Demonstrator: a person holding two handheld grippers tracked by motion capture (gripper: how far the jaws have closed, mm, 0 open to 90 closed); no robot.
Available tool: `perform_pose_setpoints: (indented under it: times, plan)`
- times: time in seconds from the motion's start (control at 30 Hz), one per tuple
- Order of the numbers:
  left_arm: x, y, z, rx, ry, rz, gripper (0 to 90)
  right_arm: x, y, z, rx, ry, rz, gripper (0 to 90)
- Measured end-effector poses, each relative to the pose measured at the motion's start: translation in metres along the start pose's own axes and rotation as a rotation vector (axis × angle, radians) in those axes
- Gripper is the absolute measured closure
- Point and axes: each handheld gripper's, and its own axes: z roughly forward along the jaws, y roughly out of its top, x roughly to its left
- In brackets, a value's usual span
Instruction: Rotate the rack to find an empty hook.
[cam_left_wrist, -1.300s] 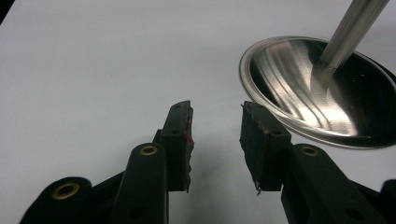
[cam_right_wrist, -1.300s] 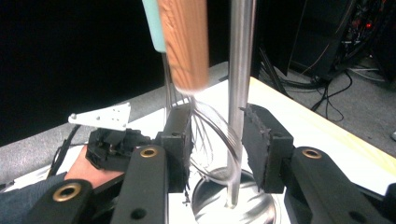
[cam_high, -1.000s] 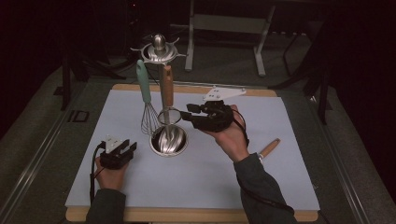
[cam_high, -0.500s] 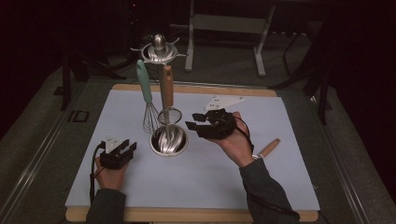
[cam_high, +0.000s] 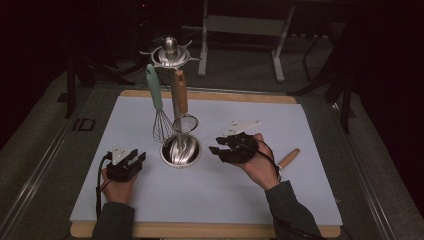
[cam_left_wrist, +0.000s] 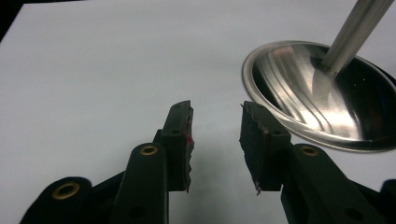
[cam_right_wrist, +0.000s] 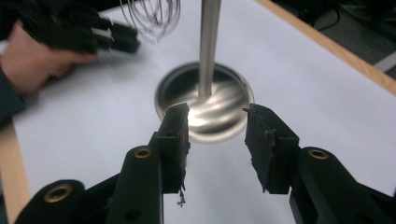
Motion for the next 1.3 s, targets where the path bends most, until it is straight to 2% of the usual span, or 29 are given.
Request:
perform_pose_setpoints:
  times: [0.2, 0.33, 0.4, 0.5, 0.63, 0.8, 1.0, 1.1, 1.3]
  plan:
    - [0.003, 0.001, -0.007, -0.037, -0.041, -0.054, 76.7, -0.004, -0.017, 0.0, 0.039, -0.012, 0.009, 58.8]
    - [0.005, 0.007, -0.017, -0.076, -0.067, -0.065, 85.2, -0.005, -0.031, 0.001, 0.064, -0.023, 0.016, 58.5]
    - [0.004, 0.011, -0.024, -0.12, -0.061, -0.084, 89.3, -0.006, -0.04, 0.002, 0.072, -0.028, 0.027, 58.4]
    - [0.0, 0.019, -0.037, -0.203, -0.052, -0.103, 89.7, -0.007, -0.052, 0.001, 0.077, -0.04, 0.038, 57.8]
    - [-0.009, 0.033, -0.052, -0.276, -0.063, -0.088, 89.7, -0.007, -0.067, -0.001, 0.086, -0.075, 0.05, 55.2]
    - [-0.022, 0.054, -0.067, -0.37, -0.099, -0.087, 89.5, -0.011, -0.088, 0.002, 0.11, -0.125, 0.083, 52.5]
    - [-0.041, 0.085, -0.088, -0.536, -0.145, -0.049, 88.9, -0.015, -0.111, 0.005, 0.112, -0.138, 0.149, 50.6]
    - [-0.049, 0.102, -0.101, -0.612, -0.17, -0.035, 87.6, -0.016, -0.117, 0.005, 0.126, -0.156, 0.15, 50.2]
    - [-0.059, 0.138, -0.118, -0.703, -0.212, -0.008, 88.7, -0.017, -0.122, 0.006, 0.141, -0.165, 0.169, 50.4]
